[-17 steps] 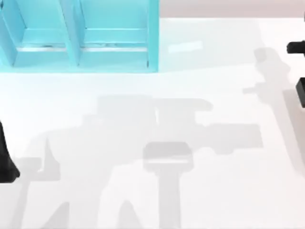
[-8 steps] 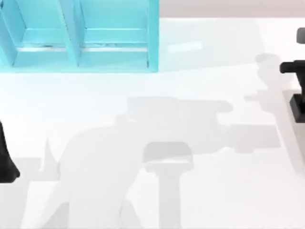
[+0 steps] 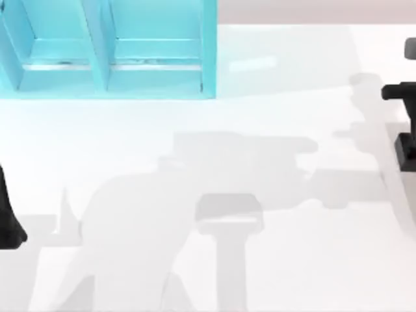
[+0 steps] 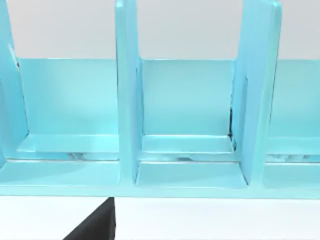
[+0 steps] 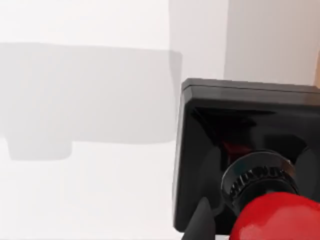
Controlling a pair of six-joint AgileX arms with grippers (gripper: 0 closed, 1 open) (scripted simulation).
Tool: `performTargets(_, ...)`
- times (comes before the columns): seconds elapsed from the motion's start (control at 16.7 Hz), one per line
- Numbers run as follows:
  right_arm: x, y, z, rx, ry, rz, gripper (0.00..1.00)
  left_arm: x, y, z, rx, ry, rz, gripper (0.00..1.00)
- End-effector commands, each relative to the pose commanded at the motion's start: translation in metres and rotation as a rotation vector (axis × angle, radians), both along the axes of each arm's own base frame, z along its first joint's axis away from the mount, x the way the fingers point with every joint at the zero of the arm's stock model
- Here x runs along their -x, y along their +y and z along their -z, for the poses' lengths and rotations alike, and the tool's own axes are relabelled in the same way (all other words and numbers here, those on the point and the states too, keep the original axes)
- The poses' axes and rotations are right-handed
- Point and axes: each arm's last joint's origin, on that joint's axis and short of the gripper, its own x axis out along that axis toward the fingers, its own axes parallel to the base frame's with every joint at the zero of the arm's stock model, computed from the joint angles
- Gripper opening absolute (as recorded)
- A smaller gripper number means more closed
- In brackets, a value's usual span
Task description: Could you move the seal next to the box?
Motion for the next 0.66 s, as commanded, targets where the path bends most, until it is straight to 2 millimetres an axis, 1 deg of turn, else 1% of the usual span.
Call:
performTargets(0.3,0.0000,0.0000,0.0000,0.000,0.000,0.000,0.98,0.0000,0.0000,0.0000,0.000,0.000,0.000,1.00)
performTargets(0.36,0.0000,0.0000,0.0000,0.000,0.000,0.000,1.00,0.0000,0.0000,0.0000,0.000,0.000,0.000,1.00)
performTargets(0.66,0.0000,0.0000,0.0000,0.000,0.000,0.000,1.00,0.0000,0.0000,0.0000,0.000,0.000,0.000,1.00)
